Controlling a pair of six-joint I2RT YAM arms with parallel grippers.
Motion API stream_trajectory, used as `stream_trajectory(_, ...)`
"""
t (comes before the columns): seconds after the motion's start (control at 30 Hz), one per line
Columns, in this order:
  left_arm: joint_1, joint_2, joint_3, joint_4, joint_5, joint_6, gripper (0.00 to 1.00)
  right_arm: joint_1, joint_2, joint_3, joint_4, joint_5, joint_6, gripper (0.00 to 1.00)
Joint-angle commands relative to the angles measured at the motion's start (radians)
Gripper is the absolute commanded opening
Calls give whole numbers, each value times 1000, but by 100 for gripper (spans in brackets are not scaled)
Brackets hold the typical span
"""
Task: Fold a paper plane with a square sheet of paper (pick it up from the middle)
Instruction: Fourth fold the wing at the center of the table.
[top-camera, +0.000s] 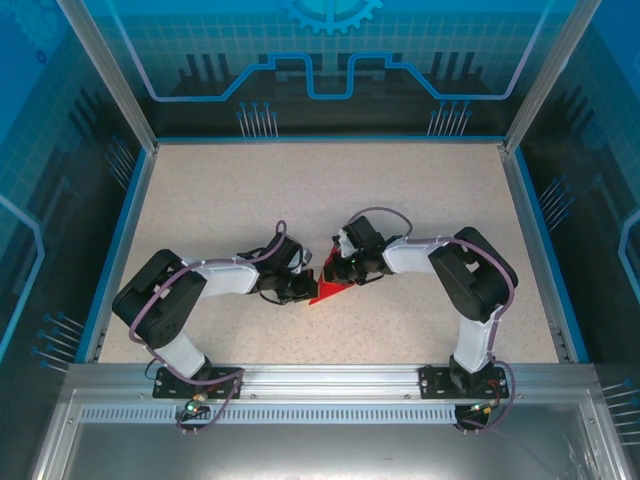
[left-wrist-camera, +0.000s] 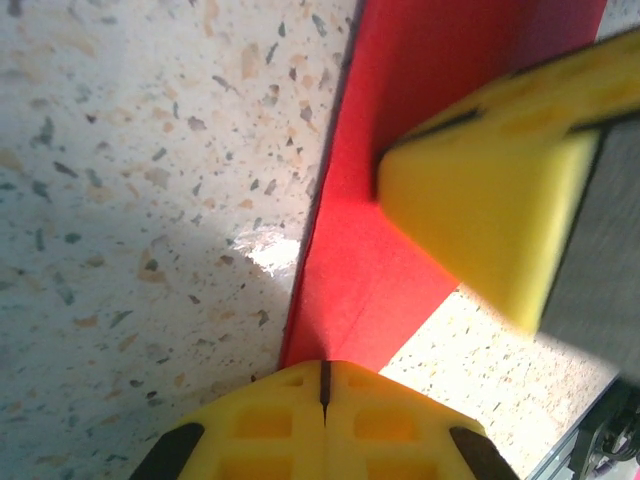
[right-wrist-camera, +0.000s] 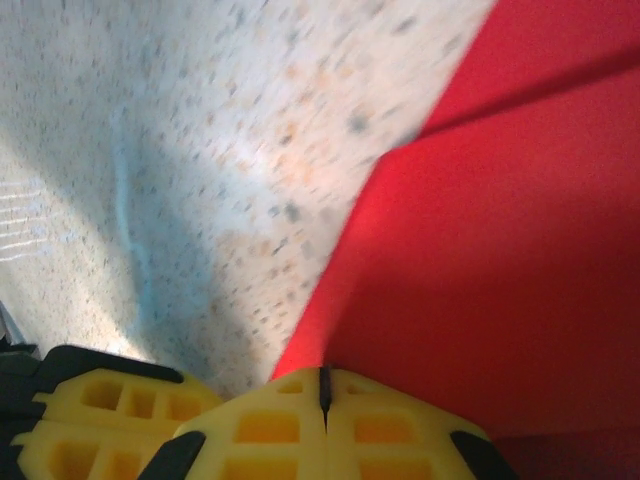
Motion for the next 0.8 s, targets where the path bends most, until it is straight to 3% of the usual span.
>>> stream_trajectory(0.0, -4, 53, -39, -166, -87, -32, 0, -115, 38, 5, -63, 76, -74, 5)
stream_trajectory(0.37, -4, 60, -62, -160, -84, -45, 0, -295, 100, 141, -150, 110, -134, 5)
stream_trajectory(0.57, -4, 45, -42, -155, -62, -23, 0, -333, 31, 182, -204, 154, -128, 7)
stream_trajectory(0.67, -4, 23, 2, -165, -44, 6, 0, -316, -59, 141, -198, 122, -102, 12)
stream_trajectory(0.77, -5, -19, 65, -166, -30, 24, 11, -281, -153, 56, -168, 85, -40, 30)
